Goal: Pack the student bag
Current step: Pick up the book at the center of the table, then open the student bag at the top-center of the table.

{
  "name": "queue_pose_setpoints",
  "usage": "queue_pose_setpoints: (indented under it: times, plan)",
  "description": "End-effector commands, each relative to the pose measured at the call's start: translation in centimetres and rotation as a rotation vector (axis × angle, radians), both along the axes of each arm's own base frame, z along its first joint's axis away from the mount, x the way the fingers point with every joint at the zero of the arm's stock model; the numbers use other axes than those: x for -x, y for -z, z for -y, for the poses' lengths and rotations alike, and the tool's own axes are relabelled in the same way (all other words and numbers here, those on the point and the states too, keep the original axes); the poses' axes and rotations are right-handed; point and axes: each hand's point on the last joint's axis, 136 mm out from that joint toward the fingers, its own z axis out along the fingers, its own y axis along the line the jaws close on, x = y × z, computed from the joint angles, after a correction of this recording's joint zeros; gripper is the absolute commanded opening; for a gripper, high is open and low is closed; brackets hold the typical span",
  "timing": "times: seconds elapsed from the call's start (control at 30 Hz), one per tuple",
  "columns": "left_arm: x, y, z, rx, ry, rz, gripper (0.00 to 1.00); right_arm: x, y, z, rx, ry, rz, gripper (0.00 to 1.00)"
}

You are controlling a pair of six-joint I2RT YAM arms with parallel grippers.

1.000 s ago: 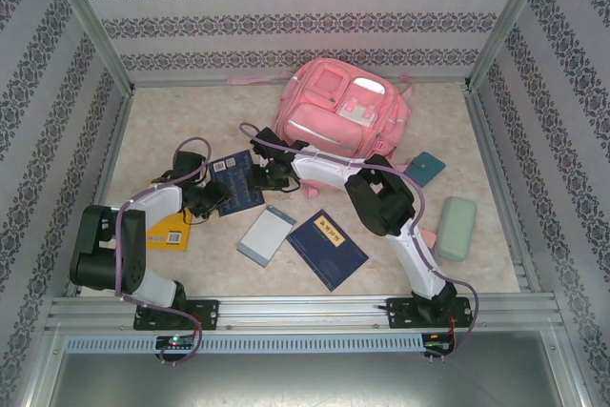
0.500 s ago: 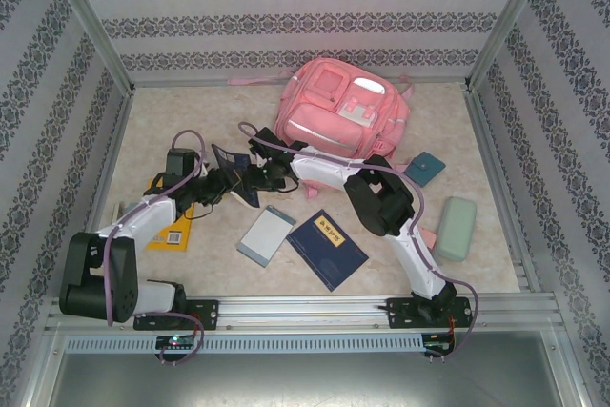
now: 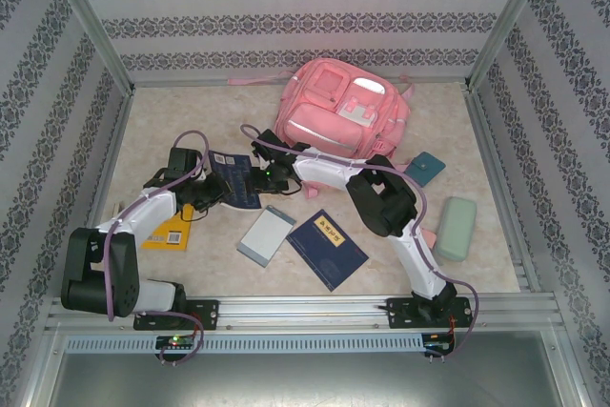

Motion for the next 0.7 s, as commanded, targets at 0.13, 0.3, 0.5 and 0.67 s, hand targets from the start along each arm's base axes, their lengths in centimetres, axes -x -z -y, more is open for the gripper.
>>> queue_pose_setpoints:
  times: [0.13,0.3,0.5,0.67]
  plan:
    - [-0.1,-1.7,0.1,-0.001,0.014,0.048,0.00,-3.5,-8.6,5.7,0.113,-0.017,0.311,0.49]
    - [-0.5,-3.4,0.6,0.031,0.018,0.098,0.00,-6.5,-10.0,12.1,0.377,-0.102,0.546,0.50]
    - [-0.6,-4.9,0.7,0.048,0.006,0.135,0.00,-8.5,-7.9,16.1,0.541,-0.243,0.573,0.53]
    - [-0.5,-5.3,0.7,0.049,0.005,0.133,0.00,-9.2,-5.4,16.2,0.562,-0.322,0.506,0.57]
